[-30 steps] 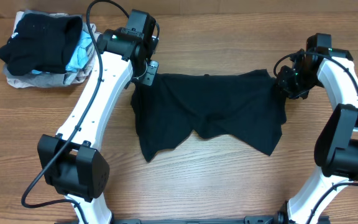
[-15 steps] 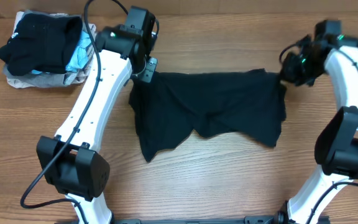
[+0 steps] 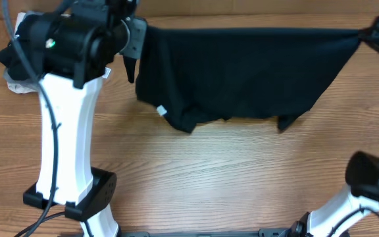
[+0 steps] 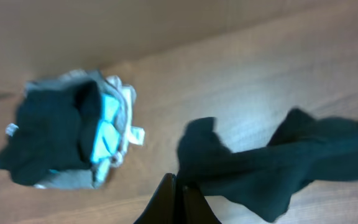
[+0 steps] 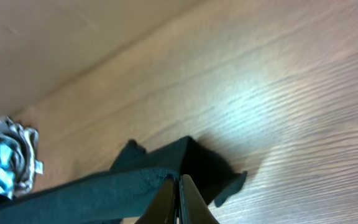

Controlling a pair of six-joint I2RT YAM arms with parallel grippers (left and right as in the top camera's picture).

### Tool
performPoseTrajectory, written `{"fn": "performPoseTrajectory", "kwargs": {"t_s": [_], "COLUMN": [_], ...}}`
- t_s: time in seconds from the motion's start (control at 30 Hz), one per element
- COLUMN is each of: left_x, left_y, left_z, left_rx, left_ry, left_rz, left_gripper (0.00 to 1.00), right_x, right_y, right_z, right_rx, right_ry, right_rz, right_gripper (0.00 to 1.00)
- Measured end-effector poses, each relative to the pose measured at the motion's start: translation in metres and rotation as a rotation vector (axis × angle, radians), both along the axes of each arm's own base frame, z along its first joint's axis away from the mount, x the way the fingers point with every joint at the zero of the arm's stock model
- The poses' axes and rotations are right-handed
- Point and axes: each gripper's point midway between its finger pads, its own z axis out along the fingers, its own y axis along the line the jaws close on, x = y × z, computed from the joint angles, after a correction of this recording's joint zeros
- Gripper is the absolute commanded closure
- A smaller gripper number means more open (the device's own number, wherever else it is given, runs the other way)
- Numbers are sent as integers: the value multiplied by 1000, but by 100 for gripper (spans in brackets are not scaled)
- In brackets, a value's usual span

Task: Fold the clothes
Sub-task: 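Lift the shirt with both grippers and shake it out in the air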

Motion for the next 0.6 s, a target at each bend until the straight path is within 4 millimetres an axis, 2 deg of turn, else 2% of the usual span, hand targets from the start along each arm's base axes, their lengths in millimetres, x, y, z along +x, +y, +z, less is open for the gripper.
{"fn": "performPoseTrajectory", "kwargs": {"t_s": [0.1, 0.2, 0.23, 0.3, 0.33, 0.43, 0.5, 0.57, 0.6], "left_x": [-12, -27, -34, -60, -68, -114, -149, -179, -191], "left_y": [6, 11, 14, 23, 26, 43, 56, 67, 71], "left_z": [34, 62, 71, 96, 101, 133, 154, 170, 176], "left_rx": [-15, -44, -56, -86, -93, -133, -166, -198, -209], "left_ry": [-102, -190, -216, -284, -299, -397, -479, -549, -577], "left_rz": [14, 22, 26, 37, 43, 63, 75, 84, 88], "left_gripper": [96, 96, 96, 96, 96, 96, 96, 96, 96], "right_x": [-37, -74, -92, -128, -136, -185, -207, -234, -240], "right_y": [-4, -1, 2, 14, 17, 38, 48, 60, 63], "right_z": [50, 89, 106, 136, 141, 171, 181, 192, 195], "right_rx": [-36, -81, -106, -154, -164, -238, -272, -309, -318], "right_ry": [-130, -240, -293, -389, -409, -530, -579, -639, -654], "right_rz": [-41, -73, -87, -108, -111, -131, -142, -153, -155], "right_gripper": [96, 96, 96, 96, 96, 96, 96, 96, 96]}}
